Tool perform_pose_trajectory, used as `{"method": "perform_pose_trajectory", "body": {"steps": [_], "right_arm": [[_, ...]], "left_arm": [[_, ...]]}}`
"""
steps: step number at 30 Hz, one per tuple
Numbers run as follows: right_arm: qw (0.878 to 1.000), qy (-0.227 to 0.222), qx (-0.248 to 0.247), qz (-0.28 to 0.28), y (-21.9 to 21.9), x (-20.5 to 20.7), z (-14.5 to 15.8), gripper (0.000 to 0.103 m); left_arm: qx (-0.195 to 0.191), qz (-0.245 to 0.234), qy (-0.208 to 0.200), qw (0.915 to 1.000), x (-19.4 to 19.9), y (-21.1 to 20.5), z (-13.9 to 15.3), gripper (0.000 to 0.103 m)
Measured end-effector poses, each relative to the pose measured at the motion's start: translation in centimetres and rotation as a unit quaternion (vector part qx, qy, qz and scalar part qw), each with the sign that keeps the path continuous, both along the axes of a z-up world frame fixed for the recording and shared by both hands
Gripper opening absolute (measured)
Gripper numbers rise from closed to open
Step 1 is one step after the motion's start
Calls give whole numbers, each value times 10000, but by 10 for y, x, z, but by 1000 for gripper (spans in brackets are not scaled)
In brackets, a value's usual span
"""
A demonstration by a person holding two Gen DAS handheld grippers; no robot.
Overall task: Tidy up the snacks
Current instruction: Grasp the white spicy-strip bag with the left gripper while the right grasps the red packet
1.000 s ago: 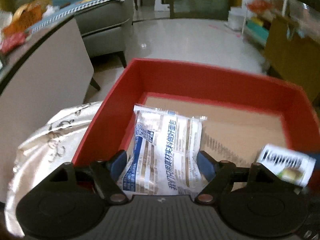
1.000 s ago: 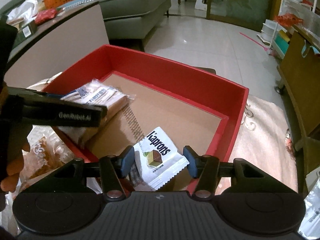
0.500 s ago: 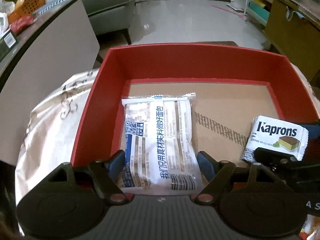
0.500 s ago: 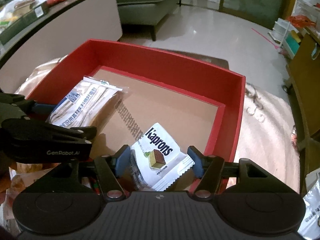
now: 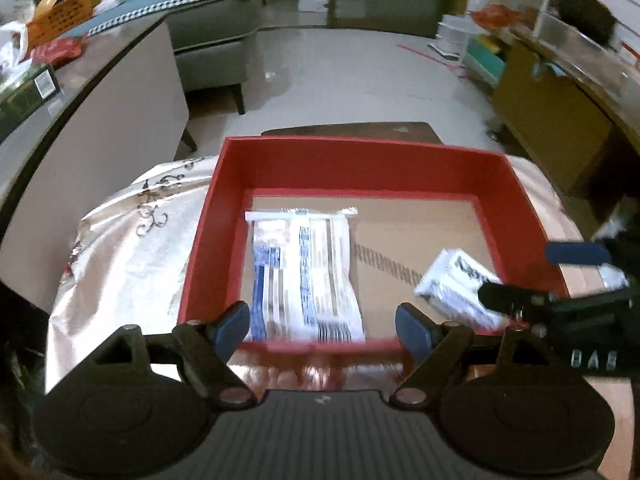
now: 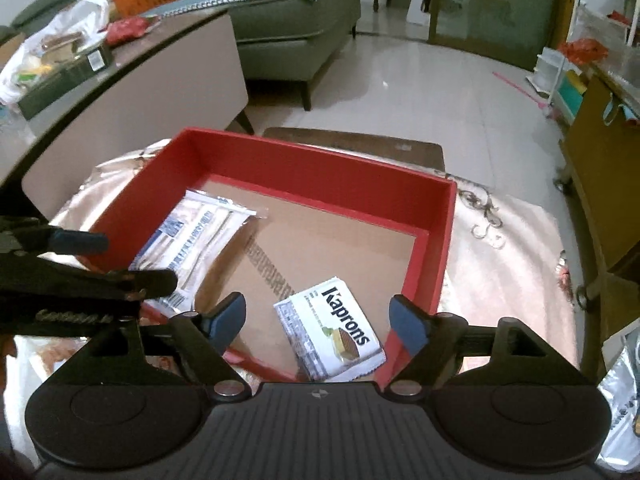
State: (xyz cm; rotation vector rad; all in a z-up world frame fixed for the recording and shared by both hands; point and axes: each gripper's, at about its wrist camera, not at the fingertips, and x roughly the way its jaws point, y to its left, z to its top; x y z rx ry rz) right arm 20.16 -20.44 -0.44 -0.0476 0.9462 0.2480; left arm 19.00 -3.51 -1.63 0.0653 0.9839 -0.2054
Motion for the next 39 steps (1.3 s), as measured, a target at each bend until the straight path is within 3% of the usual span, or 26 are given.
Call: {"method": "perform_pose_trajectory", "body": {"steps": [9,17,26,29,31,34,37,39], "right_arm": [[9998,-50,170,-35,-7,-45,14,87],[9995,150,283,76,-9,-86,10,87],[9987,406,305,31,-16,-83,-2,87],[9983,481,315,130,-12,-79,-5,87],[9980,545,285,172,-11,-76,-8,87],[9974,638,214,240,-8,-71,-13,87],[9965,735,117,375,-2,-69,-19,87],[9960,722,84,526,5,-69,-20,87]], "left_arm": [[236,-618,103,9978,-46,0,-3,78],[344,-1023,785,9911,-43,-2,-36,80],[423,-1213,1154,9850,-23,-15,-65,87],[301,-1099,1181,9864,-26,-13,-63,78],[106,-996,1230,9873,-29,-7,-58,63],[-84,-825,1249,9887,-37,3,-47,59],[-180,-640,1175,9908,-47,16,-36,44],[-311,-482,1161,9916,-52,26,-32,44]]}}
